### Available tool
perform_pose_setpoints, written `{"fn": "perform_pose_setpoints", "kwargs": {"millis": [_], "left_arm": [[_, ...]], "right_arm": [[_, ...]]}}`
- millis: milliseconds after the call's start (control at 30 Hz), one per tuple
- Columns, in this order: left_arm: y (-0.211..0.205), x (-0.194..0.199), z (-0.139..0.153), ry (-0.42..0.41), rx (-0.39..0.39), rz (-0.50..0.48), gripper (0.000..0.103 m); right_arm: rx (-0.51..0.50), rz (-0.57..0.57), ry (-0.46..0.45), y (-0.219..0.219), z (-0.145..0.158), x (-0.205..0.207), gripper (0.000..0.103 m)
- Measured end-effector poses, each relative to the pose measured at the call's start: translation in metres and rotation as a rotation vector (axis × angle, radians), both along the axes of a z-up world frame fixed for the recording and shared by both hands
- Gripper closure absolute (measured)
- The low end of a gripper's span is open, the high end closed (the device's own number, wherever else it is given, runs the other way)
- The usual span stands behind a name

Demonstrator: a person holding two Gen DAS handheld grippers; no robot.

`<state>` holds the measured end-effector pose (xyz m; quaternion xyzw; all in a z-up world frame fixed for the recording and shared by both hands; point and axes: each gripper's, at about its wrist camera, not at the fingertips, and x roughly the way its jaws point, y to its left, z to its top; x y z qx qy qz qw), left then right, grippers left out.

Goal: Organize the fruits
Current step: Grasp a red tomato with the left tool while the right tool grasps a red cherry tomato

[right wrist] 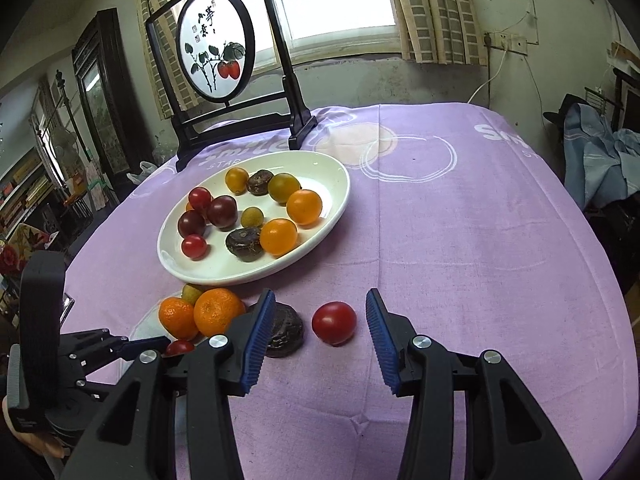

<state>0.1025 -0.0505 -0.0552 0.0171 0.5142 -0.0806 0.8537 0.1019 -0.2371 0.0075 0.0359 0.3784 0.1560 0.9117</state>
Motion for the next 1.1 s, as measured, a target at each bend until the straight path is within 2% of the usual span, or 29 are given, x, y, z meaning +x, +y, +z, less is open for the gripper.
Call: {"fn": "perform_pose_setpoints", "kwargs": {"millis": [33,100,200,367,600,700,867,967,1000,1100], "left_arm": [[-0.001,0.0,0.001,-0.002,0.014,0.0,0.065],[-0.001,0.0,0.002,0.005,-0.009,-0.006,0.072],[0.005,-0.001,0.002,0.011,-0.026,-0.007,0.072],[0.015,-0.007,0.005,0.014,-0.053,-0.006,0.072],[0.026,-0.014,0.011,-0.003,-0.076,-0.023,0.072],[0.033,-0.013,0.012,-0.005,-0.09,-0.021,0.072],[0.047,-0.012,0.011,0.002,-0.104,0.004,0.072],[0.052,-0.011,0.011,0.001,-0.105,0.015,0.072],[0.054,-0.011,0.012,0.0,-0.107,0.018,0.072],[0.058,-0.011,0.016,-0.012,-0.106,0.024,0.072]], "right_arm": [[-0.002,-0.004,-0.002,0.0,0.0,0.0,0.052],[-0.008,-0.013,-0.001,-0.001,-0.001,0.001,0.051],[-0.026,-0.028,0.018,-0.003,-0.005,0.004,0.051],[-0.121,-0.046,0.082,-0.003,-0.021,0.008,0.051],[-0.185,0.002,0.173,0.006,-0.049,0.005,0.05],[-0.259,0.024,0.147,0.019,-0.053,0.009,0.05],[-0.262,0.045,0.132,0.028,-0.053,0.026,0.052],[-0.275,0.059,0.113,0.033,-0.053,0.031,0.062],[-0.274,0.073,0.107,0.035,-0.053,0.032,0.071],[-0.287,0.066,0.102,0.036,-0.051,0.029,0.071]]}}
